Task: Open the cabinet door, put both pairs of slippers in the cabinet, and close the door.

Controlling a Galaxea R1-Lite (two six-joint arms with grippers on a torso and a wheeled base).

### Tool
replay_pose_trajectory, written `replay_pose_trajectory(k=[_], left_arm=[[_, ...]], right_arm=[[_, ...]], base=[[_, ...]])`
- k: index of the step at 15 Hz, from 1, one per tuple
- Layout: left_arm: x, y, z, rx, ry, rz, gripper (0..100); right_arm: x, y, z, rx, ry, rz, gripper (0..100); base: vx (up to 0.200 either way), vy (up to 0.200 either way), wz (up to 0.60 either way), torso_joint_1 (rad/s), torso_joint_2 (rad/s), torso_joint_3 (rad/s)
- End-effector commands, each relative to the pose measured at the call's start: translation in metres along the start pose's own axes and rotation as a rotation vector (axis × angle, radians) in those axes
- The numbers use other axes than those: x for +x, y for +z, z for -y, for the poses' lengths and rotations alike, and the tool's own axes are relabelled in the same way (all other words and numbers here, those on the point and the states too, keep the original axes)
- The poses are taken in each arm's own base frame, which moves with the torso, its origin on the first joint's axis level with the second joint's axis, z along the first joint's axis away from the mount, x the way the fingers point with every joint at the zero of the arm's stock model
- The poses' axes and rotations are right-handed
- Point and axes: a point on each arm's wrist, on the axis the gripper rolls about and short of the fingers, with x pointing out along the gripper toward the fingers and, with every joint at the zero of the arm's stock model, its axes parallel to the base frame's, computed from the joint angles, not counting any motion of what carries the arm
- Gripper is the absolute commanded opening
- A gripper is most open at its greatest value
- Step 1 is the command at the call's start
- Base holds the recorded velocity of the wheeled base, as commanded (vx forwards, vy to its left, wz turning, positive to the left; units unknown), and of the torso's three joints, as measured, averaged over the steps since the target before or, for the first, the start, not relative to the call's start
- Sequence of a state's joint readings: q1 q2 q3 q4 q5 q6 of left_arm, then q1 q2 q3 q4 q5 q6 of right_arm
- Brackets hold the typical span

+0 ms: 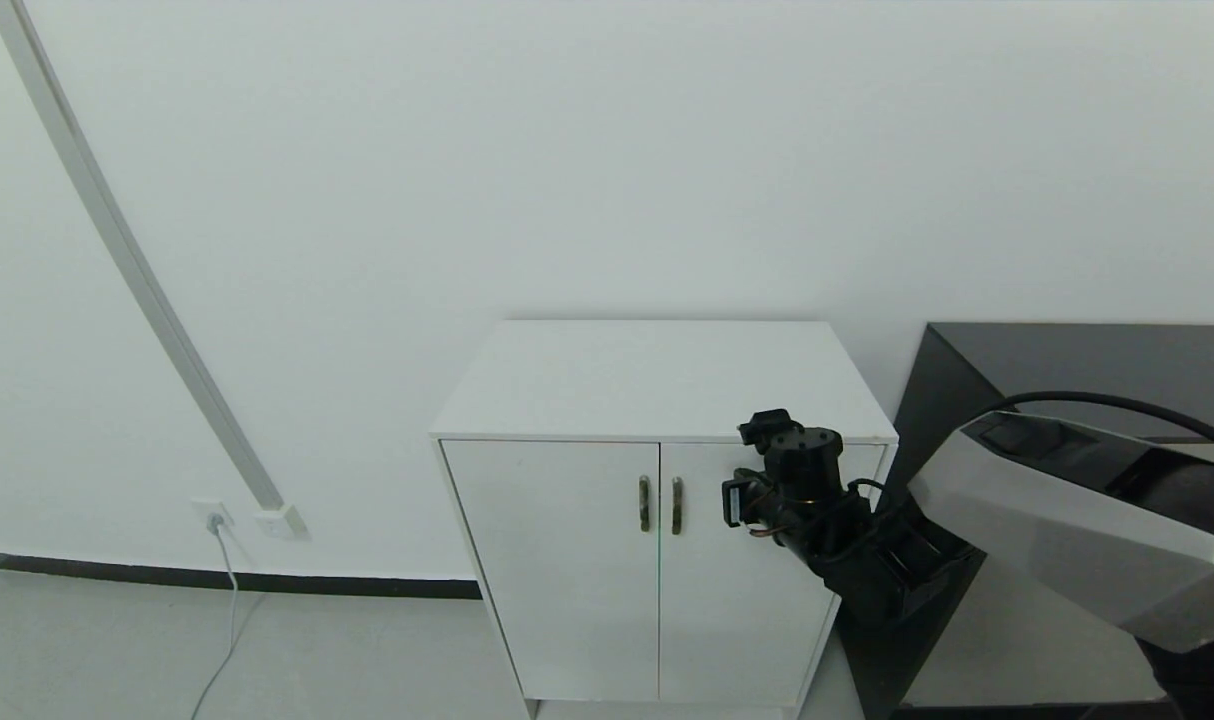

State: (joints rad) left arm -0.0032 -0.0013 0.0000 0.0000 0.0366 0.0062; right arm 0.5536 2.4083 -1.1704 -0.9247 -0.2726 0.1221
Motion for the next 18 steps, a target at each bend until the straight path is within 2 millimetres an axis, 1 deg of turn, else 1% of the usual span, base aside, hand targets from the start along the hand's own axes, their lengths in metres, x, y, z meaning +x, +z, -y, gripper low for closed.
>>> replay_pose_trajectory(k=[1, 9, 12, 15, 16, 17, 18], left_arm=[[0.0, 0.0, 0.0, 0.0, 0.0, -0.001, 0], [0.0, 0.0, 0.0, 0.0, 0.0, -0.001, 0], [0.0, 0.0, 0.0, 0.0, 0.0, -0.001, 0], [0.0, 0.0, 0.0, -0.002, 0.0, -0.001, 0], [0.0, 0.0, 0.0, -0.002, 0.0, -0.001, 0], [0.0, 0.0, 0.0, -0.002, 0.0, -0.001, 0], [0.0, 0.0, 0.0, -0.002, 0.0, -0.001, 0]], right_arm=[[0.001, -0.001, 0.0, -0.001, 0.001, -0.001, 0], [0.005, -0.002, -0.001, 0.001, 0.0, 0.003, 0], [-0.001, -0.002, -0.002, 0.001, 0.0, 0.001, 0], [-0.025, 0.005, -0.003, 0.0, 0.017, 0.009, 0], [-0.04, 0.01, -0.003, 0.003, 0.024, 0.022, 0], [-0.044, 0.011, -0.002, 0.006, 0.026, 0.026, 0], [-0.063, 0.016, 0.003, 0.012, 0.026, 0.047, 0]], base=[[0.0, 0.0, 0.0, 0.0, 0.0, 0.0], [0.0, 0.0, 0.0, 0.0, 0.0, 0.0], [0.0, 0.0, 0.0, 0.0, 0.0, 0.0], [0.0, 0.0, 0.0, 0.0, 0.0, 0.0], [0.0, 0.0, 0.0, 0.0, 0.0, 0.0], [0.0, 0.0, 0.0, 0.0, 0.0, 0.0], [0.0, 0.0, 0.0, 0.0, 0.0, 0.0]])
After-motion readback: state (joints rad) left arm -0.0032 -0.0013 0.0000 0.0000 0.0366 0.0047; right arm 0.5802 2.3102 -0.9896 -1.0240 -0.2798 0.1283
